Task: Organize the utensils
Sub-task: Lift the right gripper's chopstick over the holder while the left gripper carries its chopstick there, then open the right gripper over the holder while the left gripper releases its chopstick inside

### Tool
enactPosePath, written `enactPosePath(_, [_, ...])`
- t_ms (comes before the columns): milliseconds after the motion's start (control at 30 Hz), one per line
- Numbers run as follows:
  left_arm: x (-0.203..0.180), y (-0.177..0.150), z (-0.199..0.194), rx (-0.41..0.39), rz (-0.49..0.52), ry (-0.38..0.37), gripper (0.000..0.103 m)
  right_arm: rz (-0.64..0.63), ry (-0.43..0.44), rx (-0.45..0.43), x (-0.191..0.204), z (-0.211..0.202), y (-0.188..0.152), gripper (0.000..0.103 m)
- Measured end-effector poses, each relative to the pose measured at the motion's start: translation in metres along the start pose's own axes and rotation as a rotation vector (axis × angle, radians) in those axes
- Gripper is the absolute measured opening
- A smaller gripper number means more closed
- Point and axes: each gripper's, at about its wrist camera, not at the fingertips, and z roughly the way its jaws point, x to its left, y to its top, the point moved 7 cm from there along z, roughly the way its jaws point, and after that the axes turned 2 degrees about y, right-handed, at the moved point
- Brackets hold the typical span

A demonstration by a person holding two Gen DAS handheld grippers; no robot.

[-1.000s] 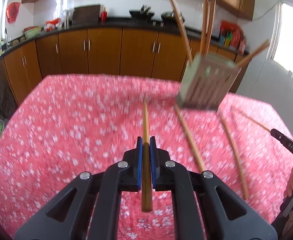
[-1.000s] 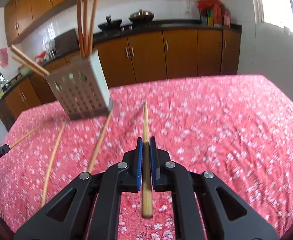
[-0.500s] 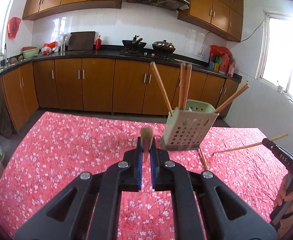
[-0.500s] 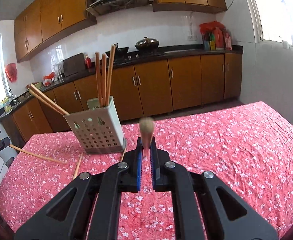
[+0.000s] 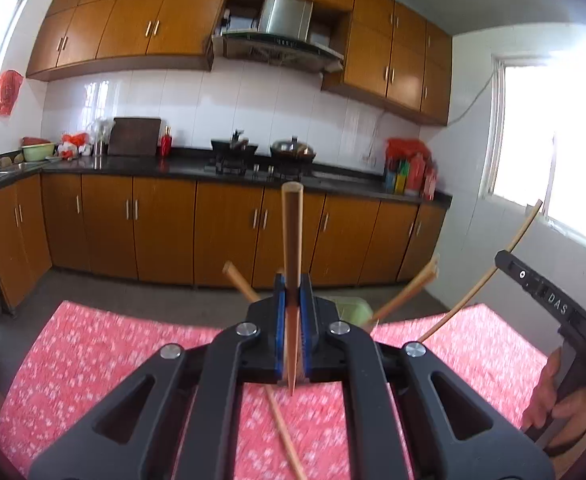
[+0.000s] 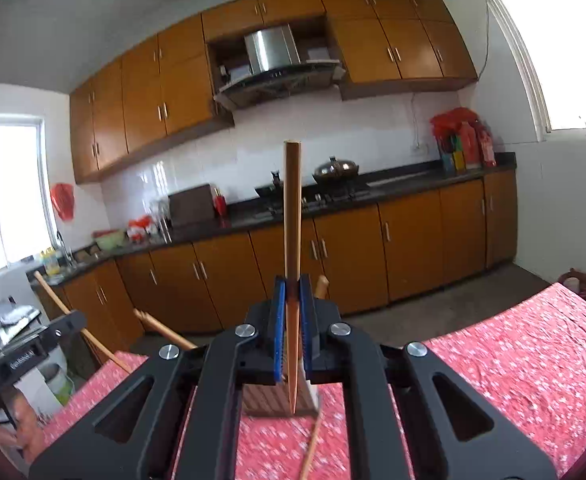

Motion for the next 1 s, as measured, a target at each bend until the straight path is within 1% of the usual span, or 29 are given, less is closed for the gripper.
enactPosePath(133, [-0.01, 0.035, 0.01, -0.084, -0.029, 0.007, 0.008, 0.008, 0.014, -0.069, 0.008, 0.01, 0.018, 0.008])
enactPosePath(200, [-0.014, 0.048, 0.016, -0.12, -0.041, 0.012, 0.008, 0.011, 0.016, -0.083, 0.009, 0.017, 0.022, 0.008])
enactPosePath(300, [-0.019, 0.059, 0.033, -0.146, -0.051, 0.025, 0.008, 0.014, 0.018, -0.088, 0.007, 0.031, 0.023, 0.008])
enactPosePath(400, [-0.02, 0.056, 0.053, -0.126, -0.063, 0.024, 0.008, 0.013, 0.011, -0.062, 0.005, 0.052, 0.014, 0.008])
enactPosePath(500, [-0.016, 0.042, 0.08, -0.074, -0.076, 0.03, 0.008, 0.01, 0.002, -0.003, 0.001, 0.075, -0.004, 0.008])
enactPosePath(600, [-0.013, 0.025, 0.105, -0.003, -0.079, 0.026, 0.008, 0.006, -0.002, 0.041, 0.0, 0.085, -0.016, 0.008])
enactPosePath(667, [-0.01, 0.018, 0.111, 0.021, -0.078, 0.022, 0.008, 0.01, 0.0, 0.059, -0.003, 0.087, -0.023, 0.008])
enactPosePath(700, [-0.01, 0.015, 0.111, 0.024, -0.078, 0.021, 0.008, 0.01, 0.001, 0.063, -0.003, 0.087, -0.023, 0.009])
enactPosePath(767, [-0.008, 0.013, 0.109, 0.021, -0.076, 0.024, 0.011, 0.013, -0.003, 0.066, -0.006, 0.085, -0.023, 0.01])
enactPosePath(800, [-0.007, 0.015, 0.106, 0.016, -0.075, 0.027, 0.015, 0.016, -0.003, 0.064, -0.006, 0.083, -0.021, 0.012])
enactPosePath(933, [-0.001, 0.018, 0.091, -0.006, -0.083, 0.038, 0.017, 0.015, -0.01, 0.05, -0.008, 0.071, -0.015, 0.013])
enactPosePath(1000, [0.002, 0.02, 0.08, -0.016, -0.092, 0.045, 0.019, 0.006, -0.016, 0.042, -0.008, 0.058, -0.013, 0.013])
